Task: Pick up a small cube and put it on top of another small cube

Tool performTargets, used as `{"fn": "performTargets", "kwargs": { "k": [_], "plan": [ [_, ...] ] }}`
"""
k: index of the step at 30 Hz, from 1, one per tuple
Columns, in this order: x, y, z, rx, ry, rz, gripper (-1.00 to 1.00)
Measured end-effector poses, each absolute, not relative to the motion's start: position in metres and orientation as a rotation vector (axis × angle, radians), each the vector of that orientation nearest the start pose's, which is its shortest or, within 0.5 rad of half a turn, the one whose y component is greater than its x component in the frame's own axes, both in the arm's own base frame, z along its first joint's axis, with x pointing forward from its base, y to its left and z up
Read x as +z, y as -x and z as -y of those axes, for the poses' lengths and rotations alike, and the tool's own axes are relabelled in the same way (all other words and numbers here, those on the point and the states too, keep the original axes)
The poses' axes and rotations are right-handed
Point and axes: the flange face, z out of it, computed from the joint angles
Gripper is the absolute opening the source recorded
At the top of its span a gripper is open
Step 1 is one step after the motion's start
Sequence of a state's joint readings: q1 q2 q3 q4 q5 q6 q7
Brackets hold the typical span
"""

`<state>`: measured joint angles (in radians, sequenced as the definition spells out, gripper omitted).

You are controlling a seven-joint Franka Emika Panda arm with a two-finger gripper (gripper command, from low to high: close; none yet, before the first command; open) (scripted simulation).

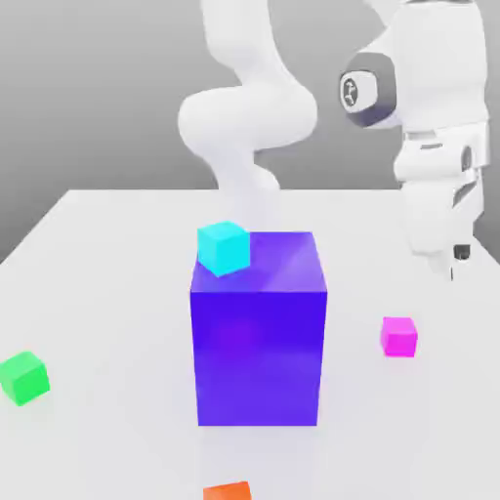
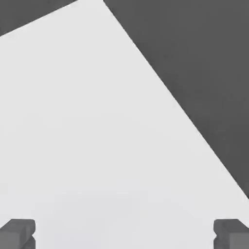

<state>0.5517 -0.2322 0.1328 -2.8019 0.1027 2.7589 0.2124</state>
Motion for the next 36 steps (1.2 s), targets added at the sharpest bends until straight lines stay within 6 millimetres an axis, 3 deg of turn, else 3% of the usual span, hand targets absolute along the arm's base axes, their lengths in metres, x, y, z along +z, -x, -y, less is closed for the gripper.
{"fn": "performTargets", "kwargs": {
  "k": [6, 8, 14, 15, 22, 30, 36],
  "plan": [
    [0.200, -0.220, -0.250, -0.028, 2.937, 1.085, 0.00],
    [0.182, -0.210, -0.252, -0.007, 2.922, 1.146, 0.00],
    [0.134, -0.209, -0.249, 0.001, 2.922, 1.146, 0.00],
    [0.128, -0.208, -0.249, 0.001, 2.923, 1.146, -1.00],
    [0.128, -0.208, -0.249, 0.002, 2.924, 1.148, -1.00],
    [0.185, -0.208, -0.250, 0.001, 2.923, 1.153, -1.00],
    [0.196, -0.274, -0.260, 0.076, 3.008, 0.975, -1.00]
  ]
}}
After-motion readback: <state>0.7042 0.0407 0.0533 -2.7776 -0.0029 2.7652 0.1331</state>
